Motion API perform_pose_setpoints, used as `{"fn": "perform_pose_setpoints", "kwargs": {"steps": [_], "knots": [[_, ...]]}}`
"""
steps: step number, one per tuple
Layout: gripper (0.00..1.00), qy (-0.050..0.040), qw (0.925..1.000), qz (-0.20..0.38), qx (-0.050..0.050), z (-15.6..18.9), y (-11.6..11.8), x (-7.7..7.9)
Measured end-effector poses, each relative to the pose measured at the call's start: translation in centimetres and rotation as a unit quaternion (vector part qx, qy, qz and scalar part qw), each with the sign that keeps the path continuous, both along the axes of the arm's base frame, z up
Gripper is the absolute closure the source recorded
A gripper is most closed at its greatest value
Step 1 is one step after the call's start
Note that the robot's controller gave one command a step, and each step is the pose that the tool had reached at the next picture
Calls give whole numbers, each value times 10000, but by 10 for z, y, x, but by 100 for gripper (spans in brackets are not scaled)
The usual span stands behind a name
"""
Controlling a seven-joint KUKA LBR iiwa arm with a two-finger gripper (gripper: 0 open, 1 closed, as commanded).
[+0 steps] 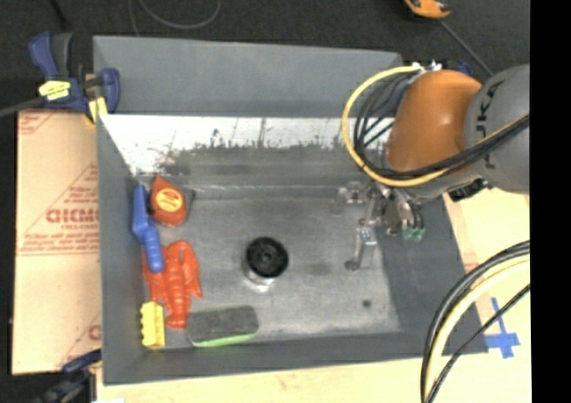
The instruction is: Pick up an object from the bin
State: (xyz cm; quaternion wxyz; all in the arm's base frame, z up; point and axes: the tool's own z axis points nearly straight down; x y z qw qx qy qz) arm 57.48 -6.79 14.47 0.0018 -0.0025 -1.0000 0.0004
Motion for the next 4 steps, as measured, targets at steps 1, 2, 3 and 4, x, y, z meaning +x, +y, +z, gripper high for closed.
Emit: {"fn": "perform_pose_setpoints", "kwargs": {"steps": [1, 2, 3, 4], "knots": [[0, -38, 10000, 9, -5, 5, 0, 2], [100, -22, 9942, 1077, 11, -75, 79, -3], [0, -28, 9941, 1081, 6, -74, 78, -2], [0, -28, 9941, 1084, 4, -74, 78, -2]]}}
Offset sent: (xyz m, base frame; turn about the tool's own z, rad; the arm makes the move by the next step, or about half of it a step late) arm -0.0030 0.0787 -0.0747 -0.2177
